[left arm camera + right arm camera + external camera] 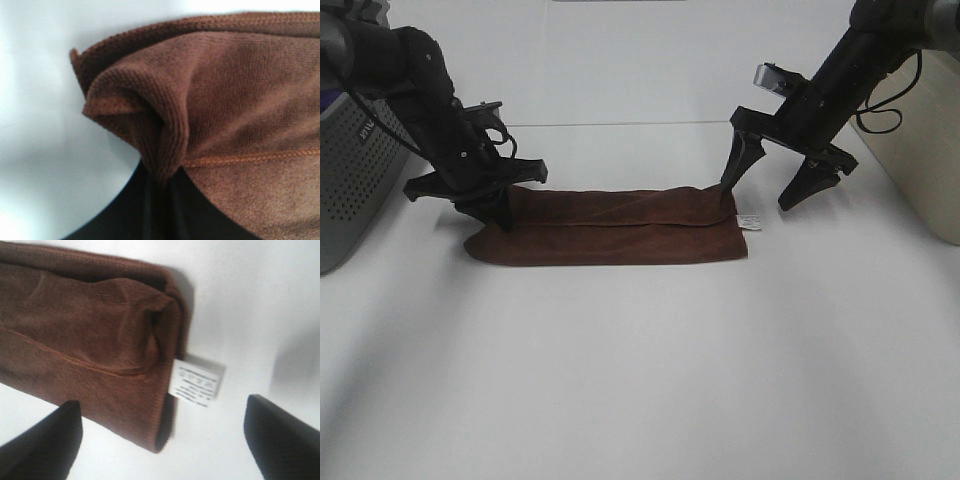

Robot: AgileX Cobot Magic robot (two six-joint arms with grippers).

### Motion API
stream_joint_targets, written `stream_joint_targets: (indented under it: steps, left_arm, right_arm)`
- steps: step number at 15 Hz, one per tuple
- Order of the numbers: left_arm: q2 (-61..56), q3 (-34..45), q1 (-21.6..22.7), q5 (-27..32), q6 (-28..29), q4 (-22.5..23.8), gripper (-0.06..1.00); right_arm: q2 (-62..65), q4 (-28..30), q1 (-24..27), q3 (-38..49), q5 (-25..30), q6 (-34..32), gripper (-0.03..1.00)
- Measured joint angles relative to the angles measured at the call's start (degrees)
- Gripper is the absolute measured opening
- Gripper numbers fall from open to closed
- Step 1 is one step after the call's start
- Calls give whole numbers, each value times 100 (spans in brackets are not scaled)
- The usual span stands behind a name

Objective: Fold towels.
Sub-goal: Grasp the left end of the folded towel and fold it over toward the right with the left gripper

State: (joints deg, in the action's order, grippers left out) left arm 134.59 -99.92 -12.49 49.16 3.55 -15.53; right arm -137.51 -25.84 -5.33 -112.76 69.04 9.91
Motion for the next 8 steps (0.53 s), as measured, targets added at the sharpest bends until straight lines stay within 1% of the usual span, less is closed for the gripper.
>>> stream_joint_targets:
  steps: [2, 3, 4, 5, 6, 8]
  left_arm:
    - [-286, -11, 0, 258, 556, 940, 3]
    - [-441, -86, 0, 470, 722, 1157, 3]
    - [-556, -218, 11, 751, 745, 1186, 3]
    - [-647, -384, 11, 1037, 625, 1060, 3]
    - [-688, -584, 11, 1364, 401, 808, 3]
    - [-722, -985, -23, 1822, 138, 115, 3]
  right_arm:
    - [0, 6, 0, 0, 0, 0, 82]
    - [0, 6, 0, 0, 0, 0, 82]
    - [0, 6, 0, 0, 0, 0, 82]
    - [0, 6, 0, 0, 0, 0, 82]
    - [0, 11, 0, 0, 0, 0, 82]
    - [0, 11, 0, 0, 0, 0, 82]
